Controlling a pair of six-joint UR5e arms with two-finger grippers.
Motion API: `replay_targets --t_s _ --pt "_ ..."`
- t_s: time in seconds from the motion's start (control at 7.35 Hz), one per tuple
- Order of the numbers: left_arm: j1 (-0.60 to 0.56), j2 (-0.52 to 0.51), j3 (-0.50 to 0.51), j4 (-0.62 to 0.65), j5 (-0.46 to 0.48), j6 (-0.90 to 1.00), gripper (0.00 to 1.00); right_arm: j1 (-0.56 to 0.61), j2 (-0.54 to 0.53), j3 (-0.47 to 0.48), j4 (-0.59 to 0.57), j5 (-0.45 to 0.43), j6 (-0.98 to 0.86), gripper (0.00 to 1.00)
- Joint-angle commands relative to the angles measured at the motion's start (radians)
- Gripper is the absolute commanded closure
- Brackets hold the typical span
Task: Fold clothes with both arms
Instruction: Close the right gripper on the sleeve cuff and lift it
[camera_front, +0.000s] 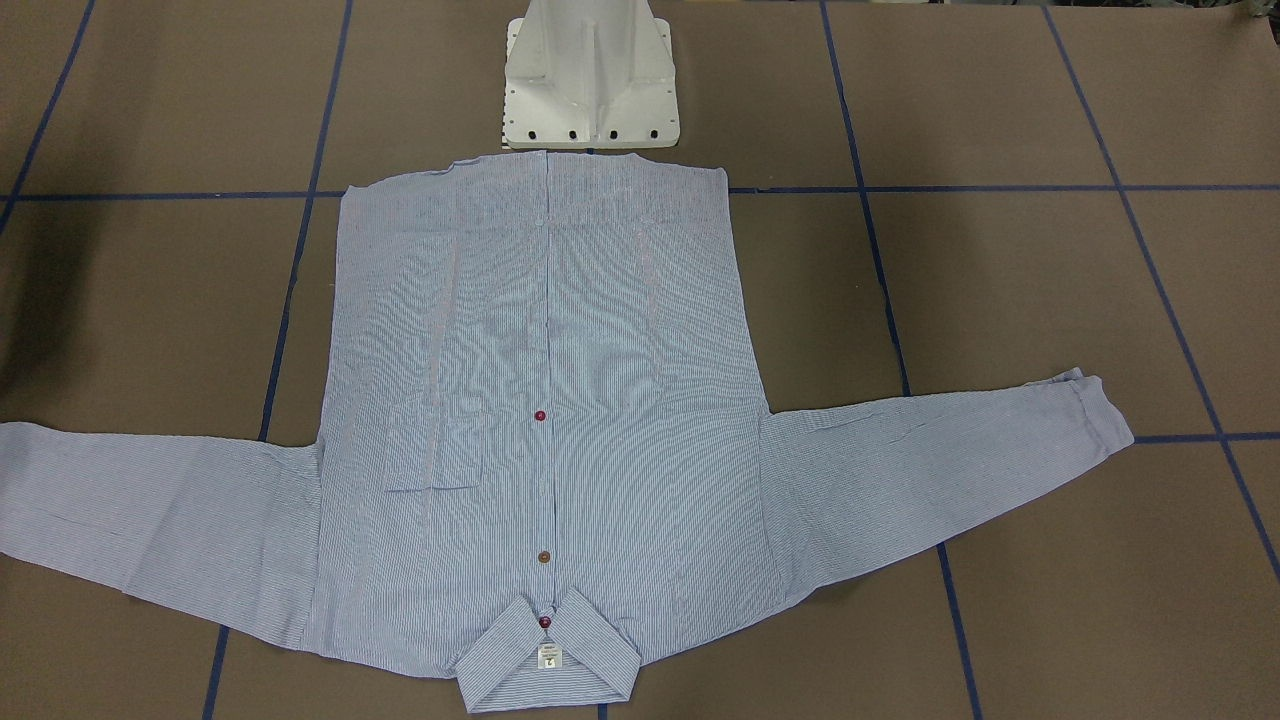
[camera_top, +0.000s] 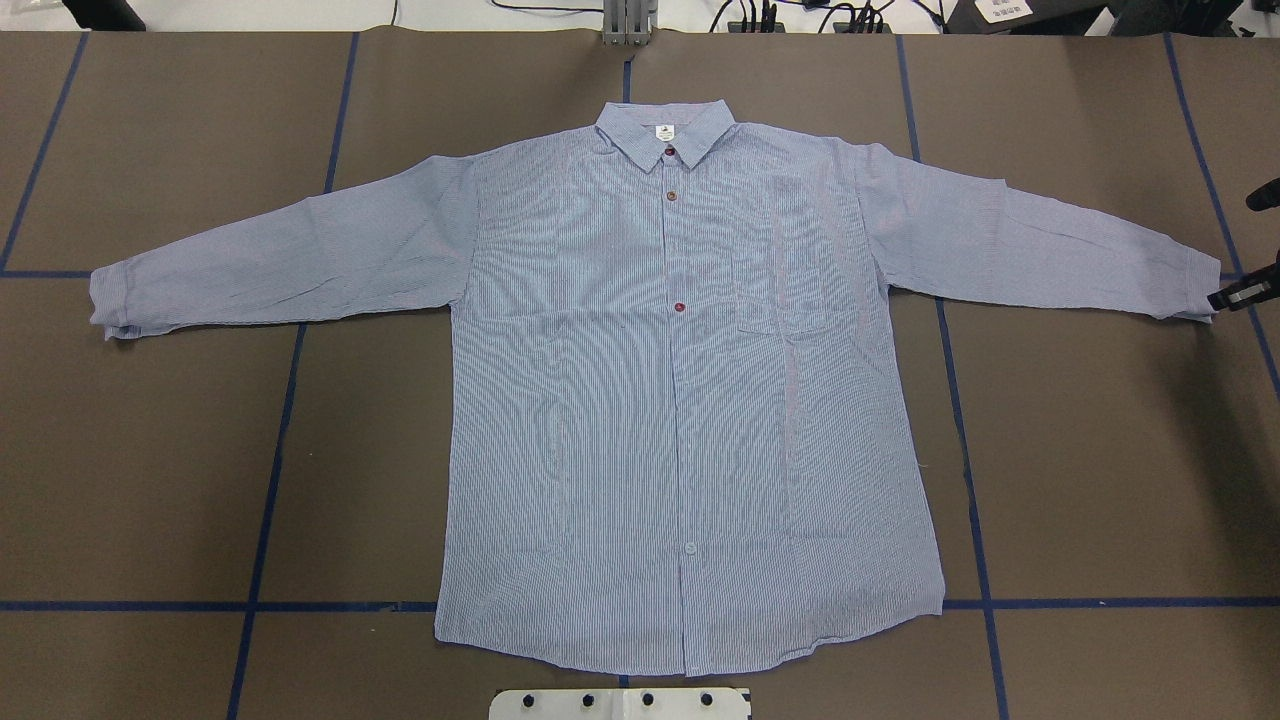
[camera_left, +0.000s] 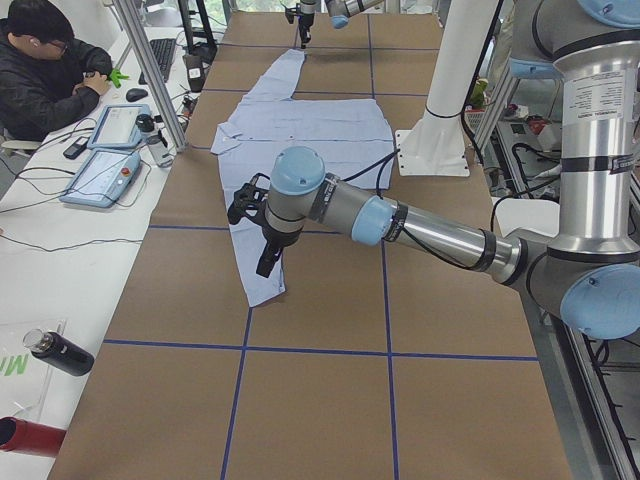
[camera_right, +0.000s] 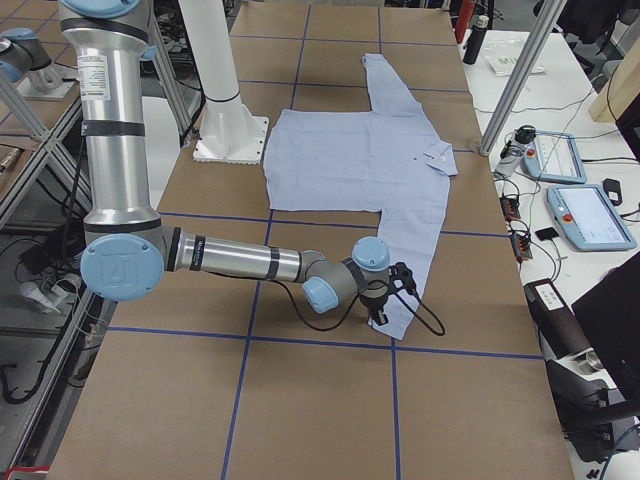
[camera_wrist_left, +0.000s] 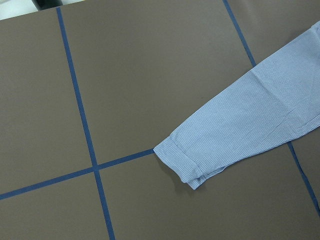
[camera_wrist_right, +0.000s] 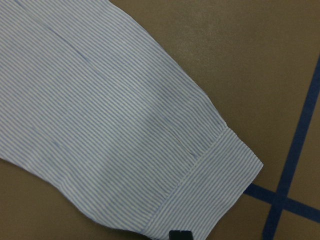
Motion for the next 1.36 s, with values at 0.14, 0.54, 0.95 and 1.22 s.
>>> replay_targets --t_s 0.14,0.54,0.95,1.22 --pt "0.0 0.0 0.002 0.0 -0.001 0.0 0.0 0.0 -0.005 -0.005 0.0 0.002 0.038 0.3" --pt "0.0 0.0 0.0 0.0 -0.001 0.0 0.0 -0.021 0.002 -0.009 0.005 0.0 0.072 0.31" --pt "-0.001 0.002 0.0 0.002 -0.001 0.0 0.0 -0.066 0.03 -0.01 0.004 -0.024 -0.011 0.34" --pt "-0.001 0.002 0.002 0.002 -0.001 0.0 0.0 -0.065 0.03 -0.018 0.002 -0.029 -0.123 0.36"
